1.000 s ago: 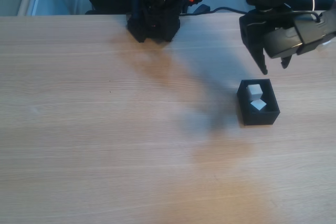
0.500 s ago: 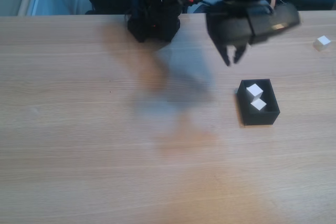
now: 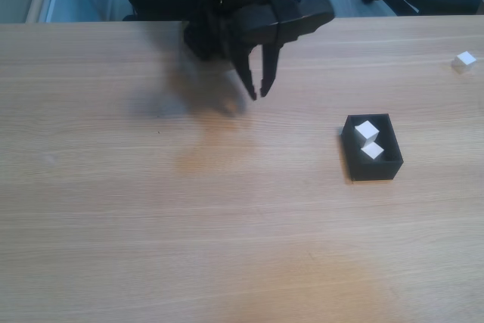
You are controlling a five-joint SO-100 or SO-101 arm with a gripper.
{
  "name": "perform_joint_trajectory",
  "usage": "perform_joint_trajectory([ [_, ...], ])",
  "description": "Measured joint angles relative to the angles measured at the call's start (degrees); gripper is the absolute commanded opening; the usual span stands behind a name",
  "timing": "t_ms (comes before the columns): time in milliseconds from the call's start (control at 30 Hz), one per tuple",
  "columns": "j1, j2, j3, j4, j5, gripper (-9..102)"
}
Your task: Pick blocks and place them in the box.
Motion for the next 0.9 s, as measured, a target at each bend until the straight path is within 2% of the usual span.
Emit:
perform_joint_trajectory([
  [267,5.1,18.5,14.7,0.0,-1.1,0],
  [733,9.9,19.8,20.2,-1.4,1.5,0],
  [900,12.0,20.5,23.0,-5.7,0.4,0],
])
